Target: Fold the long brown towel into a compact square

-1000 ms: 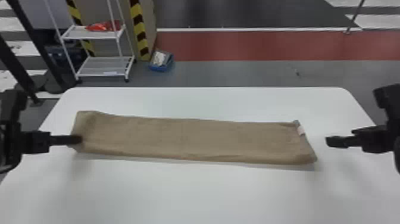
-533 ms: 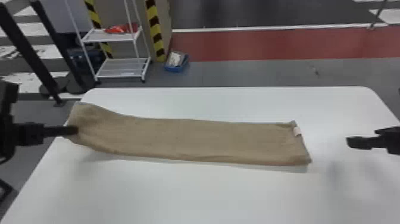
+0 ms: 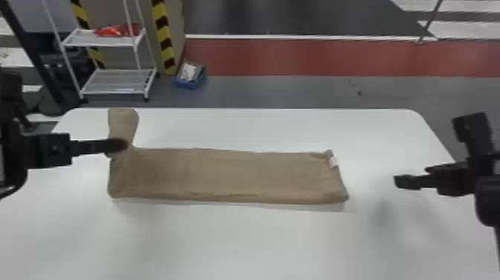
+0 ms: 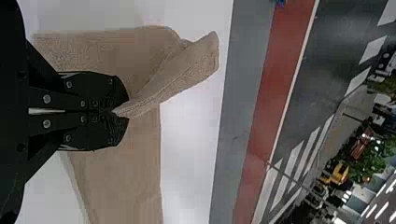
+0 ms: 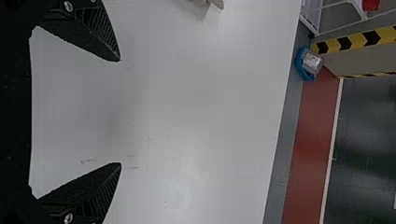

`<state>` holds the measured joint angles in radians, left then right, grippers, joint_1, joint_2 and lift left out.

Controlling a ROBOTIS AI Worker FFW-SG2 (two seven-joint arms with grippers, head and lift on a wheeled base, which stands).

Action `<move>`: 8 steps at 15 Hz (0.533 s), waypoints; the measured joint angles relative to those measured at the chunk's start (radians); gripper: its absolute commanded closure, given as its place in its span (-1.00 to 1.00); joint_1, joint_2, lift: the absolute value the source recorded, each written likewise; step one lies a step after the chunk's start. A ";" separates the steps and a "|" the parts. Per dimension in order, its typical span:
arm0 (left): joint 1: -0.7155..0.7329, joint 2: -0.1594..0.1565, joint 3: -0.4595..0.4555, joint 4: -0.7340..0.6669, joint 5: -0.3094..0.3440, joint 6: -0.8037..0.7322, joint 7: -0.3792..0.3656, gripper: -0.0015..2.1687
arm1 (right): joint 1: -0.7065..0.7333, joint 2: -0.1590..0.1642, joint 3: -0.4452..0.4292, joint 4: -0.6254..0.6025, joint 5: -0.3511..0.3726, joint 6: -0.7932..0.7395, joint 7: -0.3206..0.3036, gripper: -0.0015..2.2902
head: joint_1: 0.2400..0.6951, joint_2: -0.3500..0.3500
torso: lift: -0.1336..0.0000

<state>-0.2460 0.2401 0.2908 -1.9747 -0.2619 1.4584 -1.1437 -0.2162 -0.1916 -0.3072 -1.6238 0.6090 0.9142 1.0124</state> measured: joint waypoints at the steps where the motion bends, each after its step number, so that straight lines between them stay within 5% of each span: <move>1: -0.001 -0.029 -0.046 -0.045 -0.008 0.048 -0.004 0.98 | 0.006 0.000 -0.003 -0.008 0.000 0.005 0.002 -0.93 | 1.00 -0.33 | -0.86; 8: -0.035 -0.195 -0.303 -0.144 -0.105 0.109 0.052 0.98 | 0.021 -0.005 -0.007 -0.037 0.000 0.027 0.005 -0.93 | 1.00 -0.81 | -0.86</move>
<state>-0.2807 0.0453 -0.0121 -2.1189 -0.3671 1.5671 -1.0917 -0.1951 -0.1962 -0.3145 -1.6612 0.6090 0.9409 1.0170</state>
